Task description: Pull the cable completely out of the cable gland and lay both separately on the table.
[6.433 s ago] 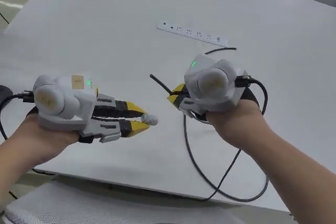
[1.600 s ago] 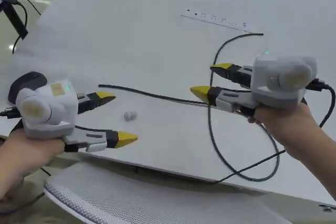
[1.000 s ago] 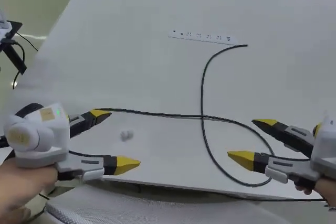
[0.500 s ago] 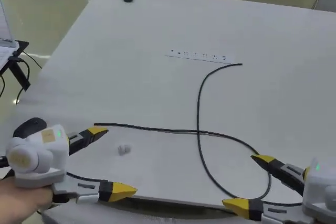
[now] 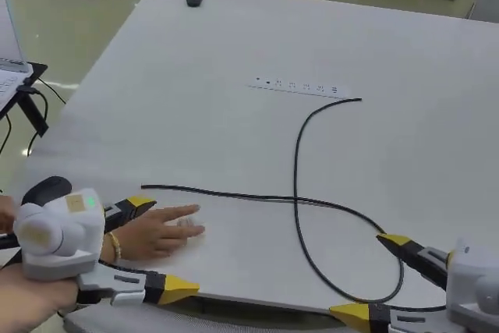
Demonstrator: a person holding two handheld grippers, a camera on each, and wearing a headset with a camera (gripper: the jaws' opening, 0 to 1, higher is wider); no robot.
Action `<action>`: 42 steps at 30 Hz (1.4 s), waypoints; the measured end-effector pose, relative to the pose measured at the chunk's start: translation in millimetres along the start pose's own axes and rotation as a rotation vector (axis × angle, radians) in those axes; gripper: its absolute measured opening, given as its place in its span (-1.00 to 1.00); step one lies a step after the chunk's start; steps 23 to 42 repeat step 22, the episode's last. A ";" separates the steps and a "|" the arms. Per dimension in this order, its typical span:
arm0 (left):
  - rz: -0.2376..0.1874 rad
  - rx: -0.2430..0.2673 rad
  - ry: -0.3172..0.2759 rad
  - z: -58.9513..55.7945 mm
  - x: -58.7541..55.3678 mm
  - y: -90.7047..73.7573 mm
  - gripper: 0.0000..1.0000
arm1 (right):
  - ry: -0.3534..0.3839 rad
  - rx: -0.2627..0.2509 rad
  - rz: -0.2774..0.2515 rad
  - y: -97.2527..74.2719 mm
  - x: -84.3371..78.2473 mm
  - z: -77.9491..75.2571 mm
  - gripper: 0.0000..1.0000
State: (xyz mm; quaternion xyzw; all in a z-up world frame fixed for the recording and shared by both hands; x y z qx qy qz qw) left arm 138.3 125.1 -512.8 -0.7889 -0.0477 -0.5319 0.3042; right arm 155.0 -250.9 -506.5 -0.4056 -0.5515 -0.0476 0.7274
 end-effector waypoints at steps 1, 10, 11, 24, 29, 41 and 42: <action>0.005 0.000 0.000 0.1 -0.3 0.1 0.98 | 0.001 -0.003 0.004 0.2 -0.1 -0.3 0.83; 0.021 -0.002 -0.005 4.7 -3.1 -2.0 0.98 | 0.004 -0.013 0.047 7.8 -5.2 0.9 0.83; 0.023 -0.004 -0.007 4.8 -3.4 -2.4 0.98 | 0.002 -0.012 0.051 8.2 -5.3 1.4 0.83; 0.020 -0.008 -0.012 7.4 -6.1 -4.0 0.97 | 0.003 -0.024 0.082 9.2 -9.8 -1.2 0.80; 0.020 -0.008 -0.012 7.4 -6.1 -4.0 0.97 | 0.003 -0.024 0.082 9.2 -9.8 -1.2 0.80; 0.020 -0.008 -0.012 7.4 -6.1 -4.0 0.97 | 0.003 -0.024 0.082 9.2 -9.8 -1.2 0.80; 0.020 -0.008 -0.012 7.4 -6.1 -4.0 0.97 | 0.003 -0.024 0.082 9.2 -9.8 -1.2 0.80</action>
Point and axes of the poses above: the centre of the closed fingertips' face, and the gripper's own axes: y roughly forward along the fingers, z roughly to its left, x roughly out of its top, the point moved 10 cm from there along -y, roughly backward along the fingers, and after that the axes turned 9 degrees about -x, right-handed, at the moved point
